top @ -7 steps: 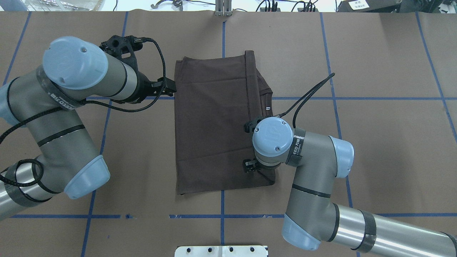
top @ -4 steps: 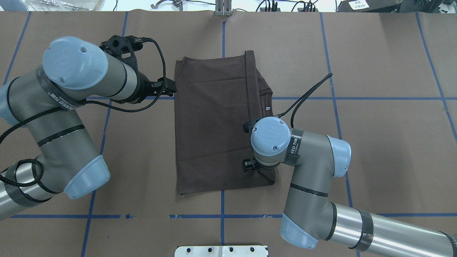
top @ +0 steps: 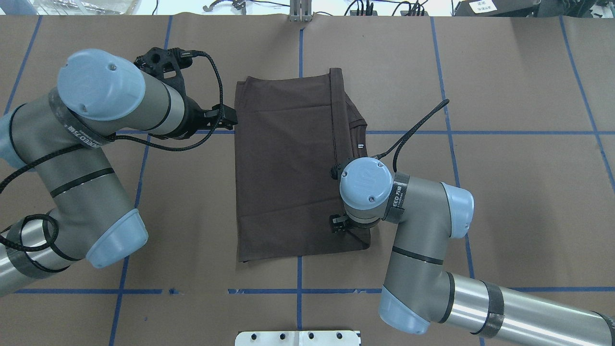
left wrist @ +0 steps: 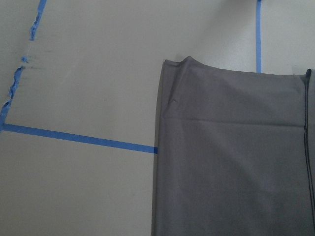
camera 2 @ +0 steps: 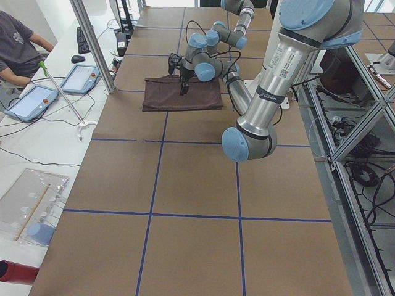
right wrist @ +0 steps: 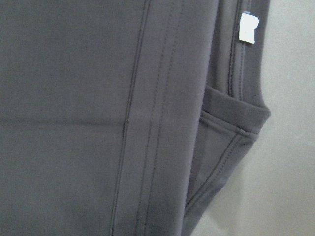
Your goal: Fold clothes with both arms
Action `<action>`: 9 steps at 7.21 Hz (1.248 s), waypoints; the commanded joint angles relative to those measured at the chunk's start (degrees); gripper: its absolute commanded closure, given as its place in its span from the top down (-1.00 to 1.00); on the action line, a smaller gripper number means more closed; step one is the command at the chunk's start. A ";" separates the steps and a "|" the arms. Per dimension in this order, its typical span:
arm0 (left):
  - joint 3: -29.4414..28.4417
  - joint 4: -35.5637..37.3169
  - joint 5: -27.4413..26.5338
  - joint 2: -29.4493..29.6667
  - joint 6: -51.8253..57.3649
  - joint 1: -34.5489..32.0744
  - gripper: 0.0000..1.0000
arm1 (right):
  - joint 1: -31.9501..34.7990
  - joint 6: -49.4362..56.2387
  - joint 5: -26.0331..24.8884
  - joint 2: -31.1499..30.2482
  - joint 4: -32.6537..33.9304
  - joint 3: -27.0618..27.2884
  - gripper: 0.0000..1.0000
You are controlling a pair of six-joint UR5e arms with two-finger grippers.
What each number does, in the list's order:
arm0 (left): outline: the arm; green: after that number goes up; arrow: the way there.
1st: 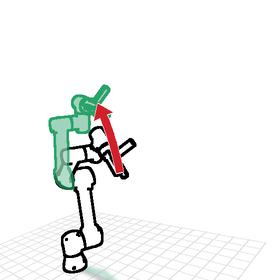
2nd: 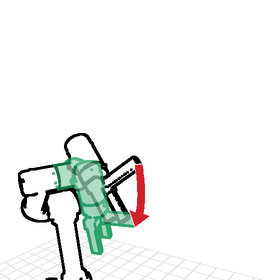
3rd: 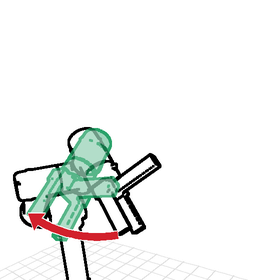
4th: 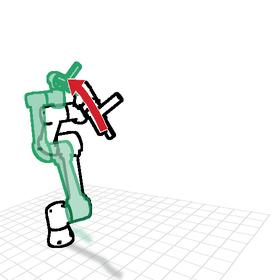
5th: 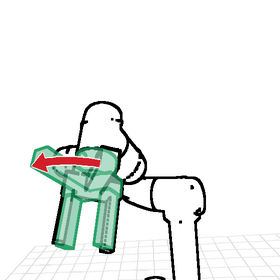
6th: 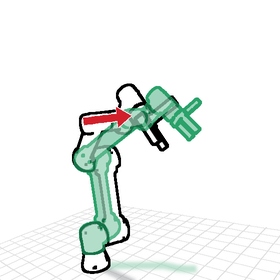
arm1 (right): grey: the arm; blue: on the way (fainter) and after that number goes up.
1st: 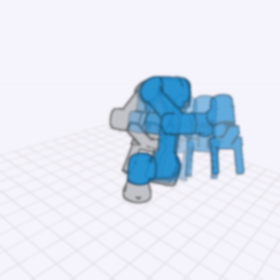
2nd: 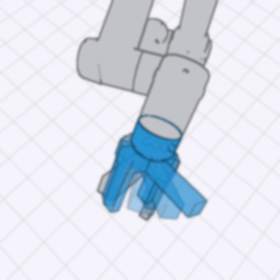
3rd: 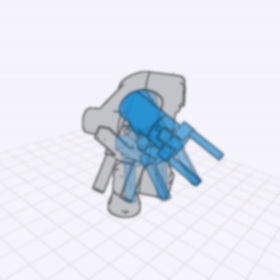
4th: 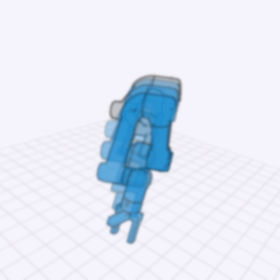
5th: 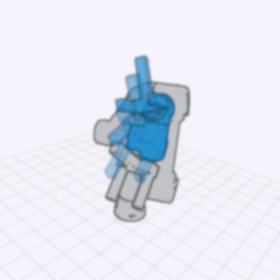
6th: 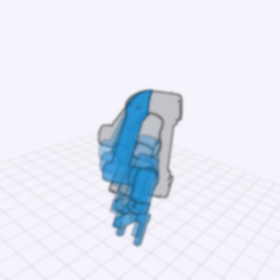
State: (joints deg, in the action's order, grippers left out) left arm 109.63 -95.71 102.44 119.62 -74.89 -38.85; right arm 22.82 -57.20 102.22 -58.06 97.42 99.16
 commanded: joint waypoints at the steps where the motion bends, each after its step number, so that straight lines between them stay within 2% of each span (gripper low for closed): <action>1: 0.06 0.00 0.04 0.00 0.01 0.00 1.00 | 0.56 -0.10 2.18 -0.30 -0.04 -0.01 1.00; 5: 0.06 -0.09 0.04 0.17 0.01 0.00 1.00 | 2.93 -0.01 4.04 -1.01 1.97 0.33 1.00; 9: -0.03 -0.70 0.04 0.17 0.01 0.00 1.00 | 3.99 0.34 3.78 -1.54 1.10 1.65 1.00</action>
State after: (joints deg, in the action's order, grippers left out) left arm 109.61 -96.21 102.48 119.81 -74.88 -38.85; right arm 26.65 -57.00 106.23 -59.90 98.91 100.04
